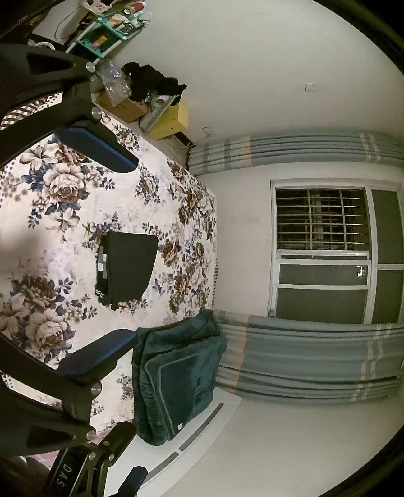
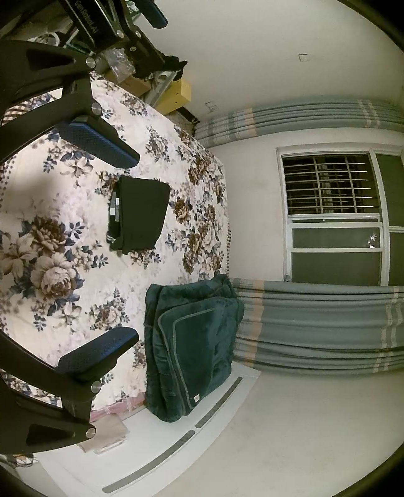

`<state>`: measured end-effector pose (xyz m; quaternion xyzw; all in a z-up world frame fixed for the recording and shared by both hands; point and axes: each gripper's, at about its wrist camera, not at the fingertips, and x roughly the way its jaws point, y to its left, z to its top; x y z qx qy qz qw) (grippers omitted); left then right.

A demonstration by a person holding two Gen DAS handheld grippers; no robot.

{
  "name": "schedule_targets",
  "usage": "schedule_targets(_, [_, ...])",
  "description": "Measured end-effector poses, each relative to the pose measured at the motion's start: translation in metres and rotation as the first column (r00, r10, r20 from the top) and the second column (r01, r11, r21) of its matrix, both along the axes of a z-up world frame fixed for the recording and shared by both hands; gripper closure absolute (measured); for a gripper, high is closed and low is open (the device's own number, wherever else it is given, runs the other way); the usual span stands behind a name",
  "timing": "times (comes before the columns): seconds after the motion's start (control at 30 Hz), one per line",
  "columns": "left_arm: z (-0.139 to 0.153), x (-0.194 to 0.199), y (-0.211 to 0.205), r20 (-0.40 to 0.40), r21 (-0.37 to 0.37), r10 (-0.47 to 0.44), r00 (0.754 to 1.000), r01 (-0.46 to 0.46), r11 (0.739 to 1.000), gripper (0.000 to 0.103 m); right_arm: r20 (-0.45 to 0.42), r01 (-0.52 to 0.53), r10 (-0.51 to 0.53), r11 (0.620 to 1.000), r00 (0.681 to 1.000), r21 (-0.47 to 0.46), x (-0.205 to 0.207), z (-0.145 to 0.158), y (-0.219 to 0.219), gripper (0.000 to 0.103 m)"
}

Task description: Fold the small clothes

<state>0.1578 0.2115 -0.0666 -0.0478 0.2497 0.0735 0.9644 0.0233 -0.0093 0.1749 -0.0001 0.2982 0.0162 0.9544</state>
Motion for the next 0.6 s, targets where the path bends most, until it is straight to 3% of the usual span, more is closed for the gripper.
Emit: schedule_targets(0.6, [0.0011,-0.0003,0.0022,-0.007,0.011,0.012,1.000,-0.011,1.000,0.000,-0.002,-0.009,0.009,1.000,1.000,0.002,0.0011,0.0031,-0.0001,0.000])
